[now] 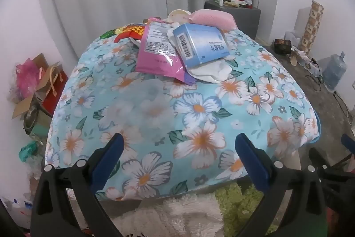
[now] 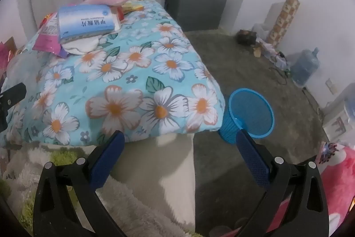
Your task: Collect trash
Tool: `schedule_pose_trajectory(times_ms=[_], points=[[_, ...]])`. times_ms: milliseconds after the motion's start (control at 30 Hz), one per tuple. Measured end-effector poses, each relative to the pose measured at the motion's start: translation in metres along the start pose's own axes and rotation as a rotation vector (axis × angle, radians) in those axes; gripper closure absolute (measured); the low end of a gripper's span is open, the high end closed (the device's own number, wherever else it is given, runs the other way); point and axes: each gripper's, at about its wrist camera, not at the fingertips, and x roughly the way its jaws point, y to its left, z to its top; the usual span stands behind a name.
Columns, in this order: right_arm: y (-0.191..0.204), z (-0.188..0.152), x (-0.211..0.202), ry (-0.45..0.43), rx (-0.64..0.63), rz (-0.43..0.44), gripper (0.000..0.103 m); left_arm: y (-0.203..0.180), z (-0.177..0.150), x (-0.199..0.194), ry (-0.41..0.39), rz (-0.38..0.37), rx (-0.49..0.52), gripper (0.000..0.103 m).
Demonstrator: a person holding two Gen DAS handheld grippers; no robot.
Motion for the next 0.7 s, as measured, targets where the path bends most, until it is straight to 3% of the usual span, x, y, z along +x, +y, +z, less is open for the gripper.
schedule_pose_trajectory(times_ms=[700], points=[[-0.012,0.004,-0.006,-0.008,0.003,-0.002,0.007,-0.006,0.000,0.002,0.000,-0.046,0.010,0.004]])
